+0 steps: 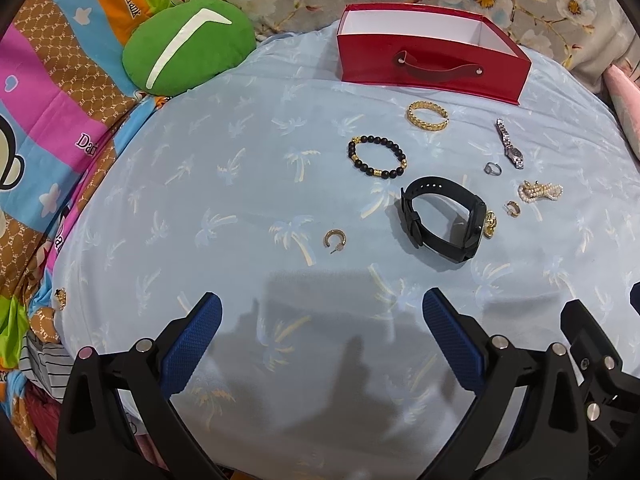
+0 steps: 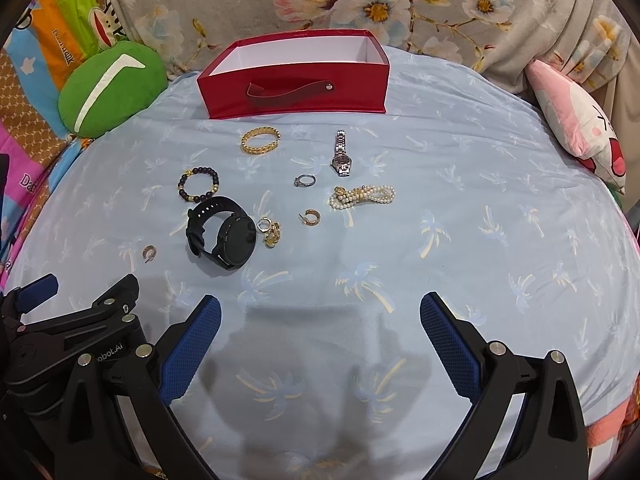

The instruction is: Organize jewelry

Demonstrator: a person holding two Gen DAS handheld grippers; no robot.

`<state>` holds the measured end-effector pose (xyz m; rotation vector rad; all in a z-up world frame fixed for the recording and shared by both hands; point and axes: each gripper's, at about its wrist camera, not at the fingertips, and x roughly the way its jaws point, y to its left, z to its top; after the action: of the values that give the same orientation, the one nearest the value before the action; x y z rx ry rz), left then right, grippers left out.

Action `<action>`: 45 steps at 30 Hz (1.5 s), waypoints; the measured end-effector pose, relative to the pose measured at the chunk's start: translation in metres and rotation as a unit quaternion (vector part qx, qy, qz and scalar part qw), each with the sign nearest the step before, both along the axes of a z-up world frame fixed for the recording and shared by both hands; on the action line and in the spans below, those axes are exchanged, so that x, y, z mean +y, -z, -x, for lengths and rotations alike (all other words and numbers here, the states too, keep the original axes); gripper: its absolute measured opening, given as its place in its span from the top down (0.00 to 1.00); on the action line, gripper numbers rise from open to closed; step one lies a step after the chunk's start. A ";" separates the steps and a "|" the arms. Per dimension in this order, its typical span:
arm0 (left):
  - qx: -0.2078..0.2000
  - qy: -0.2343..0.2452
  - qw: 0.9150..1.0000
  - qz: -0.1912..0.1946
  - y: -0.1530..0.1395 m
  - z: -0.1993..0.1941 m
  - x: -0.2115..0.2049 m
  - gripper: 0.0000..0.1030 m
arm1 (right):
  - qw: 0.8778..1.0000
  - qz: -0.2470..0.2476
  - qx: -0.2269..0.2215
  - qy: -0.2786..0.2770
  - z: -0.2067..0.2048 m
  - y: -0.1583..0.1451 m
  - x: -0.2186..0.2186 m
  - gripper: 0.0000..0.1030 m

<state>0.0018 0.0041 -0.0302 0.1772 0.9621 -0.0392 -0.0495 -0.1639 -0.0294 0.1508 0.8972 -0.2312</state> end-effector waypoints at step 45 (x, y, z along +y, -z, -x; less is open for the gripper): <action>0.093 0.120 0.987 0.055 0.046 -0.073 -0.095 0.48 | 0.994 -0.062 0.038 0.081 -0.063 0.032 -0.112 0.32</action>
<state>0.0744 -0.0912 -0.0760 0.1894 1.1169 -0.3347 0.0137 -0.2764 -0.0618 0.3327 0.9762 -0.3330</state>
